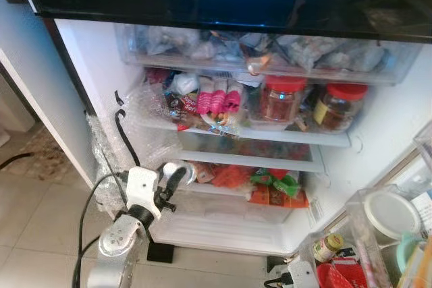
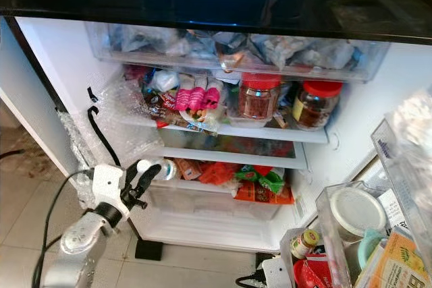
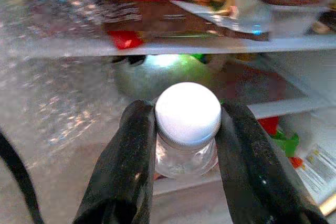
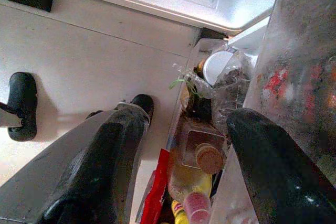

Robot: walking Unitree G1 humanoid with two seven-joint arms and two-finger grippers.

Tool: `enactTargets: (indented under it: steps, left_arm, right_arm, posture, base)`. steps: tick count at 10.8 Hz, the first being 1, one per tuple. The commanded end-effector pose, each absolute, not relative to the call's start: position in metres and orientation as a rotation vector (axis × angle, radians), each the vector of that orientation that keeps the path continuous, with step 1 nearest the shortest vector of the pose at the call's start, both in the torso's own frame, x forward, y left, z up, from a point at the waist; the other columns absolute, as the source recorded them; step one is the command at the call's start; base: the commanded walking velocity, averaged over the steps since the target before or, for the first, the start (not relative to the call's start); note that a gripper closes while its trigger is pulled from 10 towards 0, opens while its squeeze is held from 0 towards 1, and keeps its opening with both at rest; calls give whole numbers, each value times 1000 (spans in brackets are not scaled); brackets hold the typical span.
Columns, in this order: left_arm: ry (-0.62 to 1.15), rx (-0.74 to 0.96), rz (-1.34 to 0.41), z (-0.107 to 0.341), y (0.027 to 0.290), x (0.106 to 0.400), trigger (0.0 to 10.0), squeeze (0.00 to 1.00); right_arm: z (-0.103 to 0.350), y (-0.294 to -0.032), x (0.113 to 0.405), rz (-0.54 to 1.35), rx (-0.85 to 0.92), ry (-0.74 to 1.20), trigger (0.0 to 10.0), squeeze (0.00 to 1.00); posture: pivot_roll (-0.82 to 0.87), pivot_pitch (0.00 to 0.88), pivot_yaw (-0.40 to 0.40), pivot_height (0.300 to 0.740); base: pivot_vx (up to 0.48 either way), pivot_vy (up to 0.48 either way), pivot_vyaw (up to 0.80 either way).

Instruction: Restocking fridge

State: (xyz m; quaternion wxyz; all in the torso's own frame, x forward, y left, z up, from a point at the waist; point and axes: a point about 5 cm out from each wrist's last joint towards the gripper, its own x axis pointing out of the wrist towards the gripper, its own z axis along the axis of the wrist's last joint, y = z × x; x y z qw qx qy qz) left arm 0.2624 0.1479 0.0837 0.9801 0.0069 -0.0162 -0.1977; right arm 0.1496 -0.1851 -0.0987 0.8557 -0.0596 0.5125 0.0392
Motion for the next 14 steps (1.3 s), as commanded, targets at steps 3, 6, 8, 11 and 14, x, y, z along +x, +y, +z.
enactTargets:
  steps: [3, 6, 8, 11, 14]
  left_arm:
    - [-6, 74, -356, 89, 147, 245, 10000, 0]
    - [-16, 83, -364, 94, 140, 243, 10000, 0]
    - [-14, 107, -313, 95, 148, 250, 10000, 0]
    - [4, 123, -179, 91, 171, 259, 10000, 0]
    - [2, 140, -184, 90, 170, 270, 10000, 0]
  right_arm:
    - [-99, -192, 145, 55, -112, 1070, 10000, 0]
    - [-100, -190, 143, 46, -97, 1068, 10000, 0]
    - [-100, -189, 142, 21, -74, 1060, 10000, 0]
    - [-100, -188, 142, 2, -56, 1059, 10000, 0]
    - [-100, -188, 143, -11, -47, 1051, 10000, 0]
  posture:
    - [-57, 28, -38, 740]
    - [-72, 3, -9, 740]
    - [-93, 0, 9, 740]
    - [-84, 22, -1, 740]
    - [-101, 52, 5, 740]
  base:
    - [0, 0, 0]
    - [0, 0, 0]
    - [0, 0, 0]
    - [0, 0, 0]
    - [0, 0, 0]
